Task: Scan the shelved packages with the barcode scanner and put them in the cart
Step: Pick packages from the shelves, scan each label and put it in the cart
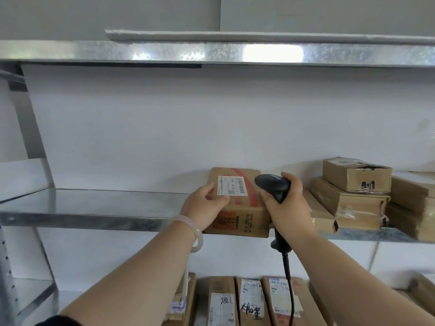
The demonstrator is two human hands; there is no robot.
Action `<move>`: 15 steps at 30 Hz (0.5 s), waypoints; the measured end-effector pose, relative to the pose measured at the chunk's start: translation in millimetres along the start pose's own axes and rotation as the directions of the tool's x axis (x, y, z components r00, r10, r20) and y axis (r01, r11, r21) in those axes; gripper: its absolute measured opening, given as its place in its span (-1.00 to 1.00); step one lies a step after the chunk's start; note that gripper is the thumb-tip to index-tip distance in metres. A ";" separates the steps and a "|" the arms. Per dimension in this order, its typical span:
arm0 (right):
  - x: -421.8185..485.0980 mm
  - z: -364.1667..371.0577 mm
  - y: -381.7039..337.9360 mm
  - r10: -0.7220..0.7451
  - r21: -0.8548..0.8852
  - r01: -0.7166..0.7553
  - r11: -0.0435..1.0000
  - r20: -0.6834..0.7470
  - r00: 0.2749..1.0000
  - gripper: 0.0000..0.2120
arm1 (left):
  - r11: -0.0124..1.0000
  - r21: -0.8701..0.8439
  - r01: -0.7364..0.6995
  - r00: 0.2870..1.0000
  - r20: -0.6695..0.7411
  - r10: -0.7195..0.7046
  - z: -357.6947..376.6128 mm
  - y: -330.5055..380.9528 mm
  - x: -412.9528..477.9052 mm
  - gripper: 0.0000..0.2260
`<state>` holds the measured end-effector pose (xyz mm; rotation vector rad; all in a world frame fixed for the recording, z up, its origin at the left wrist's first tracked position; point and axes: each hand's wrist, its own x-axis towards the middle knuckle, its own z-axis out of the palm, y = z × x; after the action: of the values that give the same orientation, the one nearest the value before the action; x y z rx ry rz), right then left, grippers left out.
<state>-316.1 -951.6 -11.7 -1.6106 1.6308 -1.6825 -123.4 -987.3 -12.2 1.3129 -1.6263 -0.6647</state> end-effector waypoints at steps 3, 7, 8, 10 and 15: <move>-4.8 4.6 -3.5 -0.024 0.076 0.024 0.997 -0.006 1.000 -0.50 | 0.995 -0.090 -0.038 0.998 -0.056 0.033 -4.5 -6.6 -8.5 -0.31; -21.3 13.9 -11.7 -0.144 0.127 0.152 0.980 -0.072 0.987 -0.48 | 0.987 -0.123 -0.106 0.991 -0.093 0.095 -17.0 -10.7 -18.4 -0.22; -26.8 16.5 -13.8 -0.164 0.153 0.175 0.973 -0.079 0.983 -0.48 | 0.985 -0.119 -0.122 0.988 -0.107 0.110 -21.3 -10.0 -22.7 -0.24; -37.9 22.1 -17.5 -0.194 0.203 0.206 0.957 -0.077 0.978 -0.49 | 0.981 -0.109 -0.157 0.982 -0.127 0.143 -30.0 -12.1 -30.2 -0.27; -63.9 37.9 -29.0 -0.253 0.305 0.271 0.913 -0.096 0.963 -0.46 | 0.966 -0.109 -0.233 0.965 -0.152 0.216 -58.1 -27.2 -49.0 -0.32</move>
<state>-250.5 -909.7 -29.1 -1.6862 1.1255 -2.0156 -58.6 -941.1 -25.2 1.0402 -1.5642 -0.5172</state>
